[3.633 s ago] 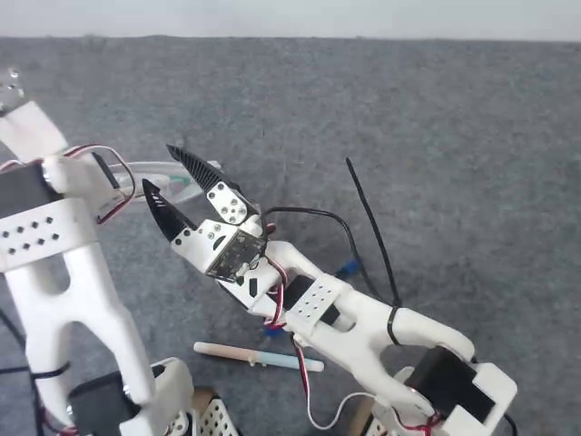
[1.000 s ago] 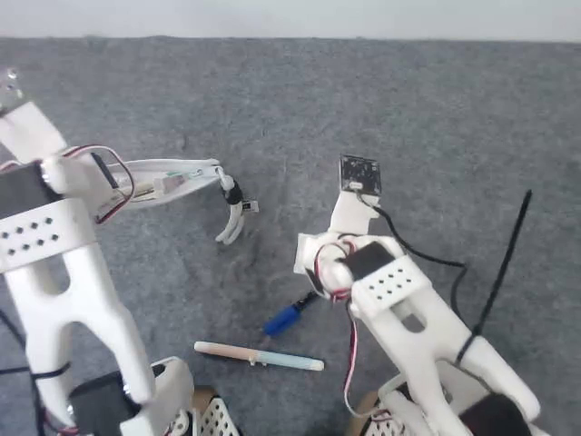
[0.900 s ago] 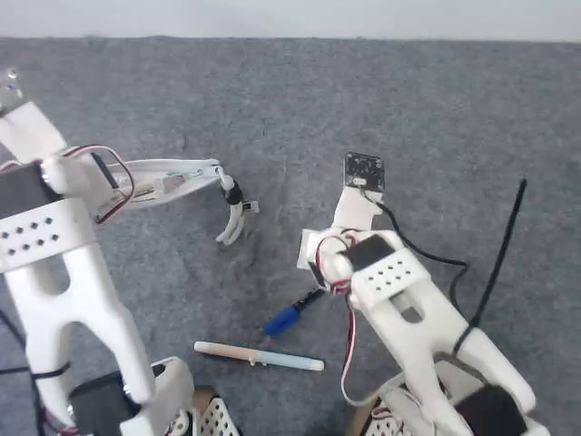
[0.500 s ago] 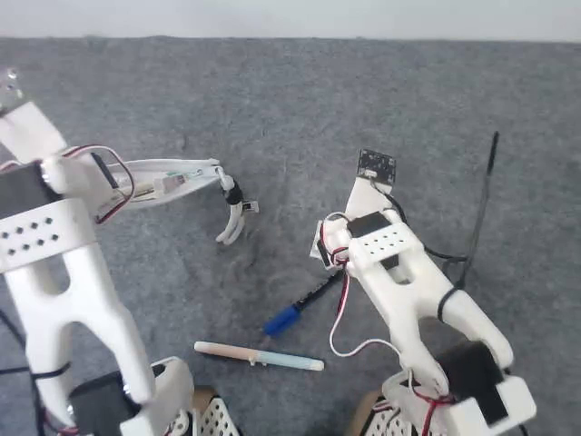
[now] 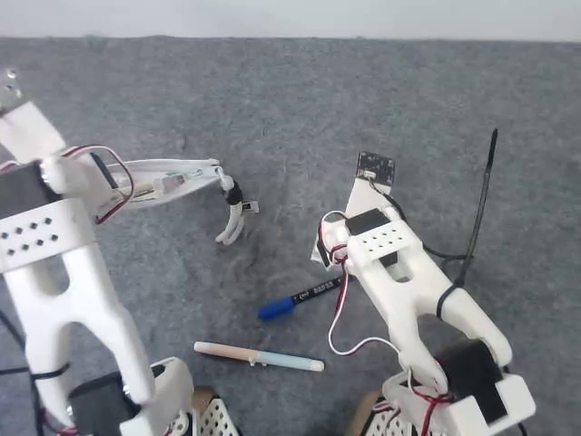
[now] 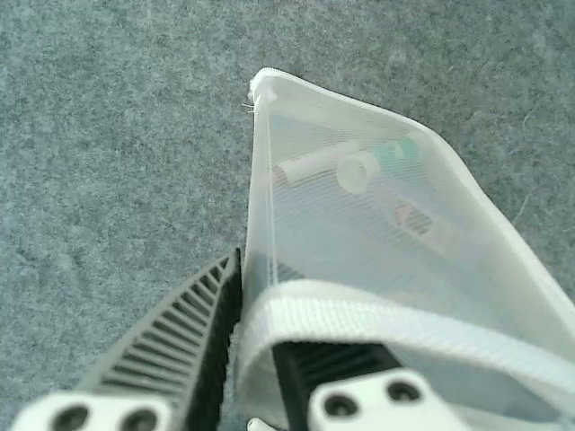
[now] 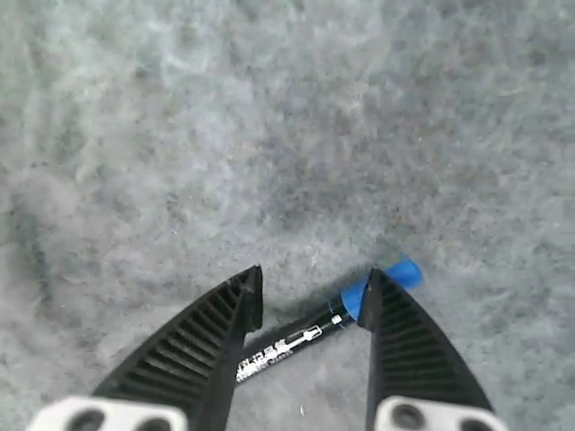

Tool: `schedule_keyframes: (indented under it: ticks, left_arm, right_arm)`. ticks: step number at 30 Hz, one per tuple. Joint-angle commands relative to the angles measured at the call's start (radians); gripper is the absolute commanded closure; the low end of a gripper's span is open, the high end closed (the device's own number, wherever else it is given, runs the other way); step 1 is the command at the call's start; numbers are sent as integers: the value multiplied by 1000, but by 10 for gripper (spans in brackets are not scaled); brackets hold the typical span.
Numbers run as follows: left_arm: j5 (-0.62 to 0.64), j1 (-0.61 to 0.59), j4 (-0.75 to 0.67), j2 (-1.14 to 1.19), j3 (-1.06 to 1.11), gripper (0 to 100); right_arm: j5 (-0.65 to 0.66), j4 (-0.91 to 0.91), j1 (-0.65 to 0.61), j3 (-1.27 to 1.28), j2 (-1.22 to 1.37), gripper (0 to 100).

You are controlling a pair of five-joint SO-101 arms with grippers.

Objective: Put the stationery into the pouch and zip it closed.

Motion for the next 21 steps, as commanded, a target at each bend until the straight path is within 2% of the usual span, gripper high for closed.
schedule_keyframes:
  ticks: [1,6,13,21]
  left_arm:
    - [9,-5,-21,-5,-10,989]
    - [9,-5,-21,-5,-10,989]
    - [9,-5,-21,-5,-10,989]
    - [8,-5,-21,-5,-10,989]
  right_arm:
    - [-8,104,15,-106,-44,821]
    - [-9,182,15,-133,-38,821]
    - [-9,91,27,-149,142,821]
    - [-8,88,93,-227,252,822]
